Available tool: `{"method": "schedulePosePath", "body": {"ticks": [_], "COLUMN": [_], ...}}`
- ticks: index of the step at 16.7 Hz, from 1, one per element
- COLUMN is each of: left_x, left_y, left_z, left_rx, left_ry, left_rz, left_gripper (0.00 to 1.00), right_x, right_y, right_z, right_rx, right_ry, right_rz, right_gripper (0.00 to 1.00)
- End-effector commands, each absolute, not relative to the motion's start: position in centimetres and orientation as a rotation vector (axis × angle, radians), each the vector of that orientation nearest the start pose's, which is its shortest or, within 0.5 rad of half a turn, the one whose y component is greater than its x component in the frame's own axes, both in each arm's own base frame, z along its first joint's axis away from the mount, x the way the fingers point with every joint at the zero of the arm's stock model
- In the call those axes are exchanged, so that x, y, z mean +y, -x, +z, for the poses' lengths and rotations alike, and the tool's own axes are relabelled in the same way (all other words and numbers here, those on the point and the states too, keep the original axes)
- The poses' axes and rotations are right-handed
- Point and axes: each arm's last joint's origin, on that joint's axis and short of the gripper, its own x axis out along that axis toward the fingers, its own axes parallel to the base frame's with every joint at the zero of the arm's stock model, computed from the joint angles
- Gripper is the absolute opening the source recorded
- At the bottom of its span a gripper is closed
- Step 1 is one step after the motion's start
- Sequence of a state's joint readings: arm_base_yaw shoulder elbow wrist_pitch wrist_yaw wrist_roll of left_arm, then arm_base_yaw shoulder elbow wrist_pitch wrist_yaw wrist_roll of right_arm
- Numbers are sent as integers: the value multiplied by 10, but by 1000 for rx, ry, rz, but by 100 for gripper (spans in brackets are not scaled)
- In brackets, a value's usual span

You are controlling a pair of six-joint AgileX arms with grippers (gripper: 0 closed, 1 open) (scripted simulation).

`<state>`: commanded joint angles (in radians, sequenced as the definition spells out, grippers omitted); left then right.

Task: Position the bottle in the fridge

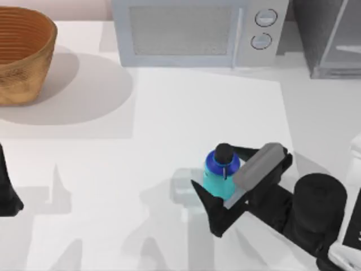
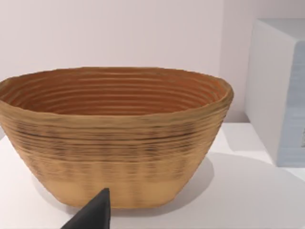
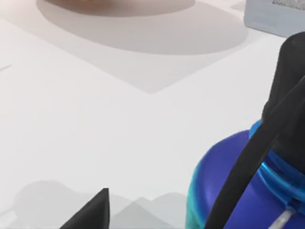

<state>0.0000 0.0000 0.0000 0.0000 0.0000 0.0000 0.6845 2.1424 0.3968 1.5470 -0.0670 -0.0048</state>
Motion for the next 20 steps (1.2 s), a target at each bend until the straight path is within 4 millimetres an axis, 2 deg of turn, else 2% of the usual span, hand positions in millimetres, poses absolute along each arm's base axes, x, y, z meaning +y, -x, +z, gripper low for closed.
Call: {"method": "schedulePosePath", "body": {"ticks": [1, 14, 20], "left_x": [-1, -1, -1], "left_y": [-106, -106, -106], "left_z": [160, 160, 160], "left_rx": [0, 0, 0], "left_ry": [0, 0, 0], "left_rz": [0, 0, 0], "left_gripper": [100, 100, 100], "right_x": [180, 180, 180], "right_y": [-215, -215, -215], "right_z": [50, 50, 50], "right_rx": [188, 188, 188], "right_ry": [79, 79, 79], "right_rz": [773, 773, 773], "right_gripper": [100, 3, 1]}}
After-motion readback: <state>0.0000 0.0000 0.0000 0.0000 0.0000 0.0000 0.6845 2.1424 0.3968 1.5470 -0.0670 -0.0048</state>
